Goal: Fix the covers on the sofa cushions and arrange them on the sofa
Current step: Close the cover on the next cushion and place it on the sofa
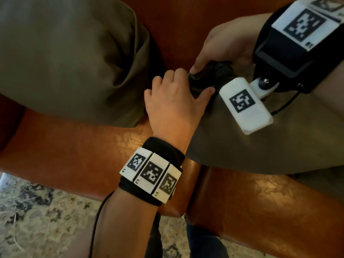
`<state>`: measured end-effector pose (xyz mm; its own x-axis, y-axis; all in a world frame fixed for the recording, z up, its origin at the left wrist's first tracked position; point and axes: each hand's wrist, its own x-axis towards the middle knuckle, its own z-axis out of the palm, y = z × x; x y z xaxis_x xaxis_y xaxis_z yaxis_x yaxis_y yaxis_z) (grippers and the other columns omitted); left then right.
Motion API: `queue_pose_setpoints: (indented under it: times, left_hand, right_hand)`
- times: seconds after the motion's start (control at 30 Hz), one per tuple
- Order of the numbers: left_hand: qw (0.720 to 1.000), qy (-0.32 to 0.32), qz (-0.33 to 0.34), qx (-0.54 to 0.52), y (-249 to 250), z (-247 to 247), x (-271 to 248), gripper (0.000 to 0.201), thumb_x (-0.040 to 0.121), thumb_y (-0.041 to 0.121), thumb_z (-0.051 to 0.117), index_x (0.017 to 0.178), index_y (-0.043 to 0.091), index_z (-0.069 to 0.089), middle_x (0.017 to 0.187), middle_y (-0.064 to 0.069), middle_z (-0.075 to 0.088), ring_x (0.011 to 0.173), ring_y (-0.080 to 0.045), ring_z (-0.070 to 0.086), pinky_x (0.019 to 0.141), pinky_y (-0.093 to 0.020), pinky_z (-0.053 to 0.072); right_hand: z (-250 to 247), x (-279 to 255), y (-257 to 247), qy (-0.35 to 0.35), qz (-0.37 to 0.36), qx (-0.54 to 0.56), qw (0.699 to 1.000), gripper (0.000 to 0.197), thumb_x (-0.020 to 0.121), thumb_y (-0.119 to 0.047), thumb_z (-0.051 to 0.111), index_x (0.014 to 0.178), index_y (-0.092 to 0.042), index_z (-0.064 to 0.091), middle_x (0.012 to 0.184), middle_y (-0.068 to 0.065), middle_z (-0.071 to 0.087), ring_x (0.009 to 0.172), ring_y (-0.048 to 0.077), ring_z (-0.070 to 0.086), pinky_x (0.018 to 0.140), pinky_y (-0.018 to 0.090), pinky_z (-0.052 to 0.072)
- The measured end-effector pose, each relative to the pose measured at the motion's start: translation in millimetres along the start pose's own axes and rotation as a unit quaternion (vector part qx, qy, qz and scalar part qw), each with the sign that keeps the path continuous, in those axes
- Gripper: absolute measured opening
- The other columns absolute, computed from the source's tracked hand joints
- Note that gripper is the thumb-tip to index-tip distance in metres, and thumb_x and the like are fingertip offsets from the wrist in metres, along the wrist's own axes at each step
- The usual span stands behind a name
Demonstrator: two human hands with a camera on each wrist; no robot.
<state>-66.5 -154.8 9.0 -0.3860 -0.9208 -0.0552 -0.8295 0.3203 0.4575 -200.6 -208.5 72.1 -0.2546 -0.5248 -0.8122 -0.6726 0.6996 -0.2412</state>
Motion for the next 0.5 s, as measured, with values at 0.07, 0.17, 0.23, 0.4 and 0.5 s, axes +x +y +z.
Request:
queue_pose_setpoints:
  times: [0.07,0.17,0.23,0.4,0.5]
  left_hand:
    - [1.000,0.004,0.000,0.006,-0.5,1.3,-1.9,0.040,0.083,0.058,0.056,0.095,0.020,0.055,0.094,0.004,0.053,0.093,-0.021,0.049,0.080,-0.038,0.039]
    - [1.000,0.003,-0.002,0.001,-3.3,4.2,-4.0,0.022,0.089,0.038,0.057,0.098,0.019,0.058,0.099,0.002,0.056,0.097,-0.022,0.049,0.080,-0.037,0.036]
    - [1.000,0.000,-0.005,0.002,-5.1,5.8,-4.5,0.016,0.090,0.029,0.055,0.100,0.018,0.059,0.102,0.001,0.056,0.099,-0.022,0.049,0.080,-0.036,0.035]
    - [1.000,0.002,-0.003,-0.021,-9.1,8.1,-2.8,0.017,0.091,0.029,0.055,0.100,0.015,0.059,0.103,-0.001,0.056,0.099,-0.023,0.050,0.079,-0.037,0.040]
    - [0.998,0.016,-0.015,-0.063,-11.1,8.3,-3.8,0.020,0.090,0.035,0.059,0.100,0.018,0.056,0.102,0.002,0.051,0.092,-0.017,0.051,0.072,-0.036,0.046]
  right_hand:
    - [2.0,0.7,-1.6,-0.006,0.008,0.016,1.000,0.030,0.087,-0.030,0.068,0.105,-0.006,0.065,0.100,0.016,0.068,0.090,0.033,0.067,0.088,0.048,0.053]
    - [4.1,0.1,-3.9,-0.020,0.015,0.022,0.999,0.026,0.089,-0.028,0.066,0.103,-0.006,0.064,0.100,0.015,0.068,0.091,0.031,0.066,0.089,0.045,0.052]
    - [5.9,0.5,-5.1,-0.025,0.017,0.026,0.999,0.026,0.090,-0.027,0.065,0.106,-0.006,0.064,0.101,0.015,0.068,0.092,0.031,0.066,0.089,0.045,0.052]
    - [6.3,3.3,-7.3,-0.024,0.020,0.026,0.999,0.030,0.090,-0.029,0.065,0.110,-0.007,0.063,0.104,0.016,0.067,0.094,0.032,0.066,0.090,0.046,0.052]
    - [4.4,2.0,-8.9,-0.047,0.039,0.027,0.998,0.027,0.093,-0.030,0.060,0.109,-0.009,0.061,0.110,0.017,0.066,0.101,0.032,0.064,0.096,0.046,0.048]
